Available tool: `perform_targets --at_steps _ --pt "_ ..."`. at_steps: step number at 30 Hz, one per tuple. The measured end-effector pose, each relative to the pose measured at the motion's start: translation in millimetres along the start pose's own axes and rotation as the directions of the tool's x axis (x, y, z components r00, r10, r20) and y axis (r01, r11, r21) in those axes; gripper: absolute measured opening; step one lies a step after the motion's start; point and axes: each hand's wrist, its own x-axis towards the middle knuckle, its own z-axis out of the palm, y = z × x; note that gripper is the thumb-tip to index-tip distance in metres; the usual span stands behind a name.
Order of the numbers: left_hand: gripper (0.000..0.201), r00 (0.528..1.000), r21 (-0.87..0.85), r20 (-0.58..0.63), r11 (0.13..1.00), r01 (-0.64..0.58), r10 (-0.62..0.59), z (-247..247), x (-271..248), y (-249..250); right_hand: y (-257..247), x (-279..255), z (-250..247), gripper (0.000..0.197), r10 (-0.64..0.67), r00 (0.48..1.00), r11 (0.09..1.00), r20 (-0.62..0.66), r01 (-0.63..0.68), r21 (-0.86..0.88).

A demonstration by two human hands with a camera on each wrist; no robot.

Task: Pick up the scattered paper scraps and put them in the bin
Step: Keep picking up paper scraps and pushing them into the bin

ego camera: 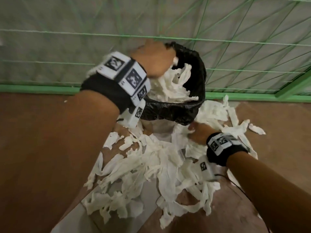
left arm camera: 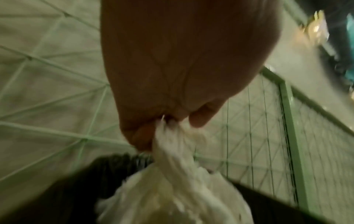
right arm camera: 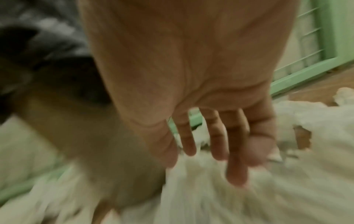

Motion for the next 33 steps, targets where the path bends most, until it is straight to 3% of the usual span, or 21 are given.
perform_targets --at_steps 1,3,4,6,8,9,11,14,16,17,19,21,22,23,24,25,27,28,29,31,33 --pt "0.027 0.997 0.167 0.082 0.986 -0.026 0.012 14.6 7.9 -6.3 -1.6 0.1 12.7 0.052 0.001 0.996 1.0 0.084 0.001 -0.031" --pt "0.028 0.978 0.234 0.193 0.972 0.029 -0.076 42.4 15.6 -17.9 -5.9 -2.9 35.1 0.069 -0.022 0.982 0.995 0.19 0.041 -0.093" --pt "0.03 0.975 0.208 0.184 0.975 0.084 -0.123 50.5 17.7 -23.0 -8.0 -4.3 44.1 0.071 -0.058 0.974 0.988 0.218 0.088 -0.128" --pt "0.033 0.965 0.196 0.176 0.967 0.161 -0.196 64.9 17.3 -24.9 -10.2 -5.4 56.2 0.054 -0.152 0.965 0.963 0.212 0.193 -0.19" --pt "0.019 0.962 0.265 0.125 0.942 0.204 -0.244 78.7 21.1 -24.4 -13.8 -8.2 58.5 0.033 -0.237 0.961 0.935 0.143 0.266 -0.234" --pt "0.025 0.95 0.376 0.086 0.893 0.247 -0.299 79.9 20.8 -24.5 -14.1 -7.7 56.5 0.029 -0.251 0.963 0.936 0.1 0.268 -0.23" --pt "0.04 0.938 0.399 0.056 0.869 0.292 -0.341 73.2 19.7 -18.6 -15.3 -7.9 50.2 0.029 -0.268 0.962 0.948 0.052 0.273 -0.161" --pt "0.043 0.963 0.269 0.002 0.927 0.26 -0.271 53.1 18.3 -15.1 -19.9 -17.3 46.6 0.048 -0.339 0.933 0.941 0.124 0.339 0.023" --pt "0.043 0.974 0.072 -0.106 0.975 0.209 -0.201 42.9 10.5 -20.2 -26.7 -25.7 57.1 0.052 -0.368 0.908 0.924 0.202 0.382 -0.033" --pt "0.04 0.958 -0.06 -0.214 0.982 0.181 -0.19 40.4 5.5 -24.6 -30.6 -28.2 64.1 0.042 -0.392 0.897 0.908 0.202 0.413 -0.074" --pt "0.029 0.846 -0.326 -0.483 0.943 0.068 -0.228 39.3 -8.5 -39.7 -38.1 -28.8 70.8 0.021 -0.428 0.892 0.885 0.145 0.446 -0.134" --pt "0.019 0.638 -0.437 -0.695 0.899 -0.006 -0.333 46.8 -28.5 -60.3 -44.6 -27.2 62.1 0.015 -0.421 0.903 0.891 0.091 0.43 -0.144" --pt "0.017 0.55 -0.448 -0.745 0.894 0.008 -0.378 56.1 -39.8 -71.7 -46.0 -25.4 53.6 0.015 -0.421 0.904 0.894 0.069 0.427 -0.14" --pt "0.015 0.506 -0.452 -0.757 0.891 0.052 -0.413 70.1 -51.2 -84.8 -48.8 -23.8 44.4 0.017 -0.428 0.903 0.895 0.041 0.43 -0.122" --pt "0.013 0.522 -0.443 -0.735 0.889 0.113 -0.432 88.6 -62.6 -96.9 -52.6 -23.8 33.4 0.021 -0.443 0.897 0.89 0.008 0.441 -0.119" --pt "0.01 0.598 -0.41 -0.675 0.893 0.184 -0.433 109.4 -73.9 -106.3 -54.8 -24.2 21.8 0.026 -0.449 0.893 0.89 -0.021 0.446 -0.095" --pt "0.006 0.822 -0.305 -0.405 0.907 0.29 -0.4 153.7 -93.3 -122.9 -58.8 -32.2 -1.7 0.032 -0.431 0.899 0.902 -0.075 0.431 -0.018" --pt "0.007 0.904 -0.254 -0.217 0.915 0.313 -0.369 176.2 -102.9 -129.5 -58.8 -35.4 -9.9 0.033 -0.432 0.898 0.901 -0.084 0.433 -0.011" --pt "0.013 0.943 -0.205 -0.042 0.926 0.316 -0.331 196.2 -113.9 -132.6 -57.4 -37.7 -15.5 0.031 -0.448 0.89 0.894 -0.083 0.447 -0.03" --pt "0.035 0.943 -0.024 0.199 0.961 0.277 -0.267 233.2 -133.1 -139.7 -55.4 -47.7 -23.1 0.019 -0.48 0.877 0.871 0.013 0.479 -0.108" --pt "0.045 0.941 0.178 0.259 0.968 0.176 -0.218 257.7 -143.6 -141.5 -55.8 -62.9 -27.6 0.03 -0.481 0.866 0.847 0.14 0.5 -0.183"
